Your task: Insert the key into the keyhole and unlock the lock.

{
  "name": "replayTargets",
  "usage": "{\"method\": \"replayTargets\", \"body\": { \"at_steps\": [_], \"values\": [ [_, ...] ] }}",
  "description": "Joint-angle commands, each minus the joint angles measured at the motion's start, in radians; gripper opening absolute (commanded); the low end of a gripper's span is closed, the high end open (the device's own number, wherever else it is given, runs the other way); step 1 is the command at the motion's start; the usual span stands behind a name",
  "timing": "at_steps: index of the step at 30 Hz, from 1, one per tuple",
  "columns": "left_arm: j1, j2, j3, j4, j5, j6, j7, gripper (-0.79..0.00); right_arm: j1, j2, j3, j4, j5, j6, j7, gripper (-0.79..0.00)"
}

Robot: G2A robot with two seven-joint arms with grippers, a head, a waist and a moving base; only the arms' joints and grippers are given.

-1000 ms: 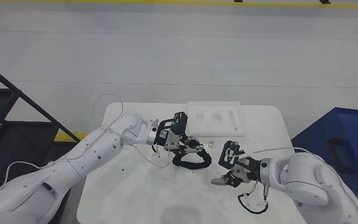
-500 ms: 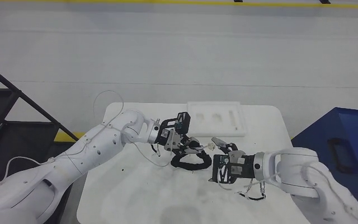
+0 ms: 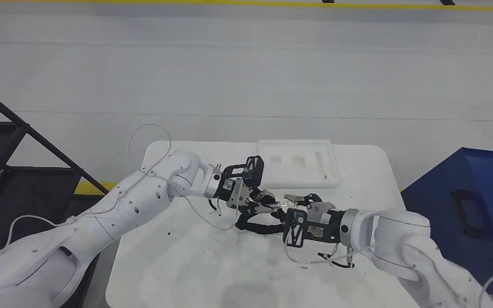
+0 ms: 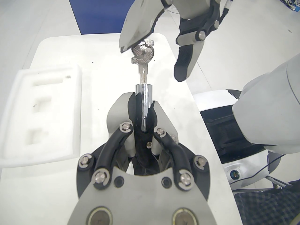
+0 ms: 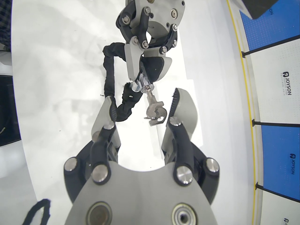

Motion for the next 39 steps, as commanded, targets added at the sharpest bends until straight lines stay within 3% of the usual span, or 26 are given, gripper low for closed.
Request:
{"method": "replayTargets", "body": {
  "at_steps": [1, 3, 6, 10, 23, 33, 38, 39],
  "values": [
    [-0.001, 0.001, -0.002, 0.001, 0.01, 0.0, 0.006, -0.785, -0.008, 0.0, 0.001, -0.006, -0.021, 0.013, -0.005, -0.446],
    [-0.002, 0.001, -0.005, 0.003, 0.021, 0.0, 0.01, -0.785, -0.017, 0.001, 0.002, -0.011, -0.038, 0.024, -0.013, -0.468],
    [0.0, 0.001, -0.005, -0.002, 0.03, 0.0, 0.018, -0.785, -0.032, 0.001, 0.009, -0.018, -0.06, 0.055, -0.029, -0.57],
    [0.0, 0.001, -0.002, -0.006, 0.041, 0.0, 0.031, -0.785, -0.054, 0.001, 0.023, -0.025, -0.081, 0.085, -0.056, -0.785],
    [-0.007, 0.001, 0.015, -0.013, 0.069, 0.0, 0.062, -0.785, -0.077, 0.002, 0.047, -0.016, 0.03, 0.074, -0.052, -0.785],
    [-0.011, -0.008, 0.008, -0.012, 0.173, 0.0, 0.151, -0.785, -0.036, -0.004, 0.099, 0.099, 0.494, 0.199, 0.066, -0.785],
    [-0.011, -0.014, 0.006, -0.008, 0.213, 0.0, 0.185, -0.785, -0.01, -0.004, 0.104, 0.167, 0.697, 0.196, 0.125, -0.785],
    [-0.01, -0.016, 0.008, -0.002, 0.219, 0.0, 0.187, -0.785, 0.0, -0.004, 0.103, 0.177, 0.723, 0.192, 0.138, -0.622]
  ]
}}
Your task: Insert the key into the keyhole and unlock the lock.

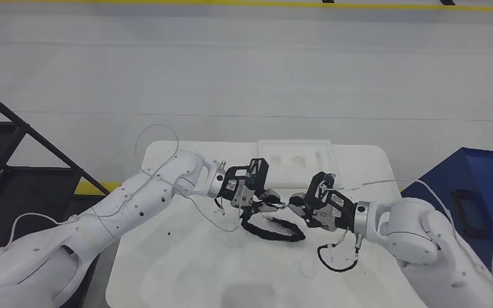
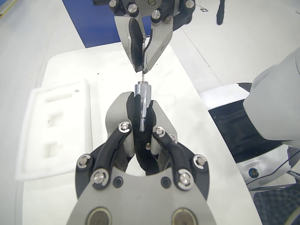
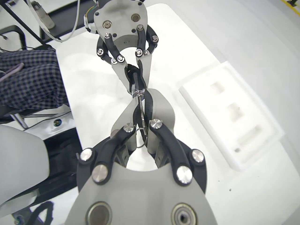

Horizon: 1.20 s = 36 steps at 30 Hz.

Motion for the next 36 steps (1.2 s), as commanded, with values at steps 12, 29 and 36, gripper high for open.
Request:
{"method": "replayTargets", "body": {
  "at_steps": [12, 29, 36],
  "values": [
    [0.049, -0.023, 0.01, 0.153, 0.025, 0.017, -0.059, -0.785, 0.025, 0.014, 0.022, 0.03, 0.046, -0.107, 0.071, 0.0],
    [0.061, -0.088, -0.012, 0.346, -0.031, 0.0, -0.101, 0.0, 0.113, 0.009, -0.031, 0.176, 0.003, -0.251, -0.045, 0.0],
    [-0.01, -0.077, -0.046, 0.307, -0.008, 0.0, 0.086, 0.0, 0.242, 0.001, -0.052, 0.269, 0.083, -0.275, -0.048, 0.0]
  ]
}}
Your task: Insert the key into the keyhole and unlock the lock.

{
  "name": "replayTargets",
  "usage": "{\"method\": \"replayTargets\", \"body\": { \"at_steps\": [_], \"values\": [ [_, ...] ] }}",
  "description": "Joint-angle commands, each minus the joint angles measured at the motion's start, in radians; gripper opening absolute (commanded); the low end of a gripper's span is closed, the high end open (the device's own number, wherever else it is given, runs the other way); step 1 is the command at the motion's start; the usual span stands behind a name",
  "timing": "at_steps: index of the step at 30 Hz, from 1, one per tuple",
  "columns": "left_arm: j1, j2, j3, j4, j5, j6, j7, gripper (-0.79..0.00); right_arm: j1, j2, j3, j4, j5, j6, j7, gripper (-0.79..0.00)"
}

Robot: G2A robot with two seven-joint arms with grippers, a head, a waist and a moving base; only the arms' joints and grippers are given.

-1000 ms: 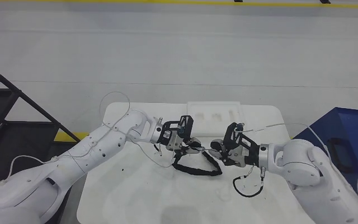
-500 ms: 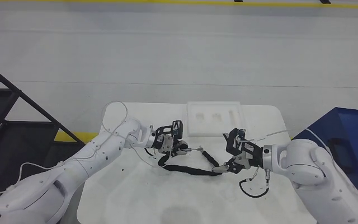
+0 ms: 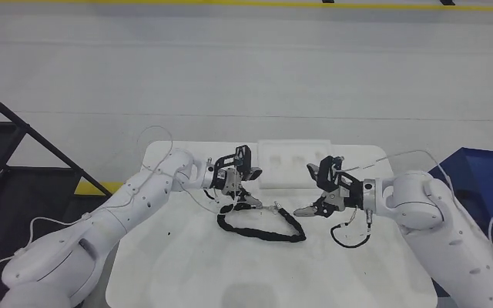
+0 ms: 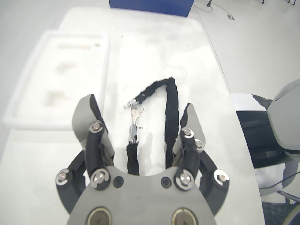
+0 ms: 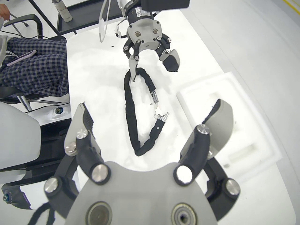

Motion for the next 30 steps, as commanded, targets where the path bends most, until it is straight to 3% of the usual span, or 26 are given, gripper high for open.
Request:
{"method": "replayTargets", "body": {
  "at_steps": [1, 9, 17, 30],
  "values": [
    [-0.031, 0.011, -0.008, -0.013, 0.007, 0.0, 0.064, 0.0, 0.044, -0.002, -0.005, 0.021, 0.03, -0.003, 0.015, 0.0],
    [-0.189, 0.069, -0.01, 0.013, 0.03, 0.0, 0.231, 0.0, 0.251, -0.021, -0.052, 0.143, 0.097, 0.025, 0.036, 0.0],
    [-0.303, 0.102, 0.08, 0.023, -0.021, 0.0, 0.315, 0.0, 0.362, -0.039, -0.096, 0.238, 0.114, 0.052, 0.018, 0.0],
    [-0.311, 0.104, 0.091, 0.023, -0.028, 0.0, 0.313, 0.0, 0.365, -0.039, -0.098, 0.239, 0.114, 0.053, 0.019, 0.0]
  ]
}}
